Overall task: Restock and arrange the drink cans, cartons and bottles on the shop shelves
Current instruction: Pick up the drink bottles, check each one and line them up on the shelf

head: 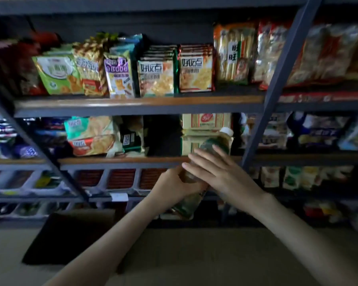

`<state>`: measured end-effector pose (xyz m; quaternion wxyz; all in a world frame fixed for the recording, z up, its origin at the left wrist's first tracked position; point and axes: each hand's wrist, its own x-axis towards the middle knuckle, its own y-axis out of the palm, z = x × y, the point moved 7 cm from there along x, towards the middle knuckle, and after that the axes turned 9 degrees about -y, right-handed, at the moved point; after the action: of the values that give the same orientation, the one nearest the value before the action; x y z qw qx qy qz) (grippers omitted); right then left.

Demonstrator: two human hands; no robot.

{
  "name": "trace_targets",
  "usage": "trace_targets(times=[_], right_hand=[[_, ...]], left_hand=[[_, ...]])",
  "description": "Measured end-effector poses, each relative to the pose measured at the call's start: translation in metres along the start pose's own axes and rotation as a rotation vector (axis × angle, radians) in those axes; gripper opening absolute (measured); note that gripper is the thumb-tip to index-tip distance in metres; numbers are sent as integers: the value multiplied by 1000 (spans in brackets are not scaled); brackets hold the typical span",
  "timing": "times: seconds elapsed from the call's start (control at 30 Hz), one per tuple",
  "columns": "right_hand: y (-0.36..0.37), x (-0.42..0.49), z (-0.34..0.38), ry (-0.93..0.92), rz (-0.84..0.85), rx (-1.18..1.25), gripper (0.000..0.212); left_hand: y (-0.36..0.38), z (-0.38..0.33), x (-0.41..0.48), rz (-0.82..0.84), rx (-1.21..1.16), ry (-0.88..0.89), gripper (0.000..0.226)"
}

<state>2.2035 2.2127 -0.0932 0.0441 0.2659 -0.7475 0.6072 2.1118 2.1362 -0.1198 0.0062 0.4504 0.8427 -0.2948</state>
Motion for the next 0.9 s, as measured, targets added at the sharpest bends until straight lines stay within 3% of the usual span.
trace_targets(times=[0.1,0.17,0.23,0.3,0.37,0.43,0.53,0.63,0.8,0.9], right_hand=[[19,1,17,14,-121,47,38],[27,0,9,199,-168,287,43],[27,0,2,459,-262,652,45],[22,2,-1,672,-436,908,49],[22,4,-1,810,-469,989,55],[23,7,0,844,-454,984,53],[20,12,6,854,-492,1107,53],[18,13,9,869,-578,1270,28],[16,11,9,885,-661,1405,22],[16,13,10,891,-665,1437,21]], left_hand=[[-8,19,-12,71,-13,-40,41],[-22,26,-21,171,-286,-48,34],[-34,25,-32,293,-493,28,45],[-42,18,-37,261,-412,188,58],[-44,10,-36,95,-185,339,61],[-44,5,-35,-53,-56,448,66],[-41,1,-33,-111,-48,527,67],[-41,1,-30,-135,-3,547,73],[-25,9,-28,-81,207,478,104],[-24,12,-25,-176,209,486,106]])
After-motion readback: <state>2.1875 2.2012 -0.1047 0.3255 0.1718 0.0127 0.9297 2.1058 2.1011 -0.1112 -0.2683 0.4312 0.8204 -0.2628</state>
